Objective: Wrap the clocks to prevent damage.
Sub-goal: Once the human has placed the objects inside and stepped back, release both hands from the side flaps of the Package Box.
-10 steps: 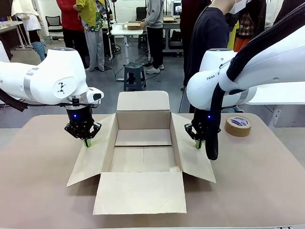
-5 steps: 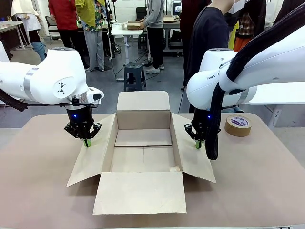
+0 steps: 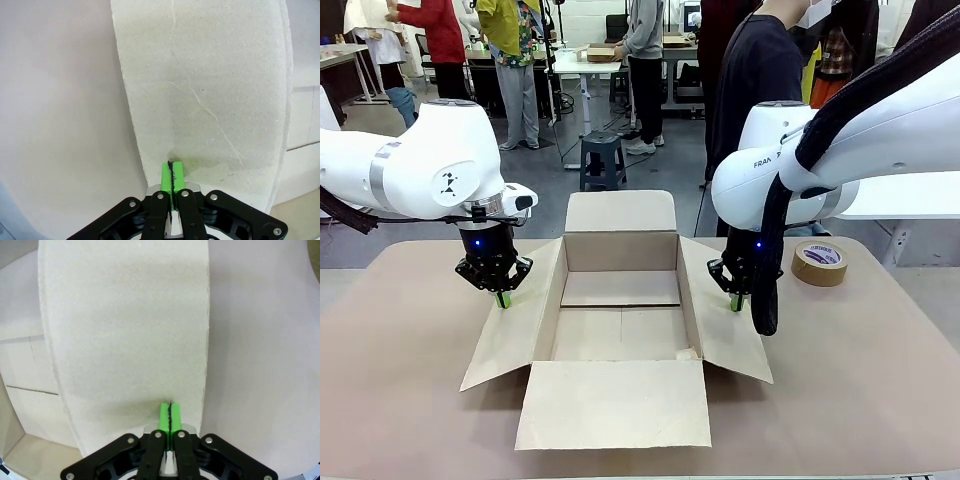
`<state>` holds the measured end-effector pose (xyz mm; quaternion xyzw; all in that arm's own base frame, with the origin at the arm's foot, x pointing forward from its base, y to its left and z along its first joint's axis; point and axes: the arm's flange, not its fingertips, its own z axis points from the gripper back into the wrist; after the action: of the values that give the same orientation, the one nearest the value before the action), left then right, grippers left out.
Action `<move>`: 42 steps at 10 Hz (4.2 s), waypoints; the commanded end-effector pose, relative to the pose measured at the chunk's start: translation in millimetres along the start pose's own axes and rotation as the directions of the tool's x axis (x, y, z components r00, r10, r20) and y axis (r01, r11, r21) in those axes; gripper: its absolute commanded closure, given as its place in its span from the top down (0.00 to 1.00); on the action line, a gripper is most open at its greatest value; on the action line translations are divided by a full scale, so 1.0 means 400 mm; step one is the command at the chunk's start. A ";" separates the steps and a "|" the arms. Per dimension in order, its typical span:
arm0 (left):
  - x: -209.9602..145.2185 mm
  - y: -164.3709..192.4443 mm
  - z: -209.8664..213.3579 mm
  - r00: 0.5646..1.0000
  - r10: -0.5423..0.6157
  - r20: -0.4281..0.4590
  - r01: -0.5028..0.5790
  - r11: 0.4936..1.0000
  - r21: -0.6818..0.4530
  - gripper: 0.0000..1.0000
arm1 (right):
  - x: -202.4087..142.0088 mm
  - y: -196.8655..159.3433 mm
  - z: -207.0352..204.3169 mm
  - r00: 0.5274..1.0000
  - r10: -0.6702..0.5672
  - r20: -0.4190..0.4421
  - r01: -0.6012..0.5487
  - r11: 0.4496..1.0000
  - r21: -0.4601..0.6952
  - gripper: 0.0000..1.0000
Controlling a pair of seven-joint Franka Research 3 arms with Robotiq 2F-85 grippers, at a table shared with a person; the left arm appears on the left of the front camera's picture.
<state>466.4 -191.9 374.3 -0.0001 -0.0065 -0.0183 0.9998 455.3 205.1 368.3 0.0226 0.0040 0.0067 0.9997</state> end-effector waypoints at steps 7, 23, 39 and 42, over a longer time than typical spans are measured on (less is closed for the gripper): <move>-0.002 0.003 -0.002 1.000 0.003 -0.003 -0.003 1.000 0.015 0.00 | 0.000 -0.001 -0.003 1.000 -0.003 -0.002 0.003 1.000 -0.001 0.01; -0.002 0.003 -0.002 1.000 0.003 -0.003 -0.003 1.000 0.015 0.00 | 0.000 -0.001 -0.003 1.000 -0.003 -0.002 0.003 1.000 -0.001 0.01; -0.002 0.003 -0.002 1.000 0.003 -0.003 -0.003 1.000 0.015 0.00 | 0.000 -0.001 -0.003 1.000 -0.003 -0.002 0.003 1.000 -0.001 0.01; -0.002 0.003 -0.002 1.000 0.003 -0.003 -0.003 1.000 0.015 0.00 | 0.000 -0.001 -0.003 1.000 -0.003 -0.002 0.003 1.000 -0.001 0.01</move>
<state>466.4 -191.9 374.3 -0.0001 -0.0065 -0.0183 0.9998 455.3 205.1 368.3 0.0226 0.0040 0.0067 0.9997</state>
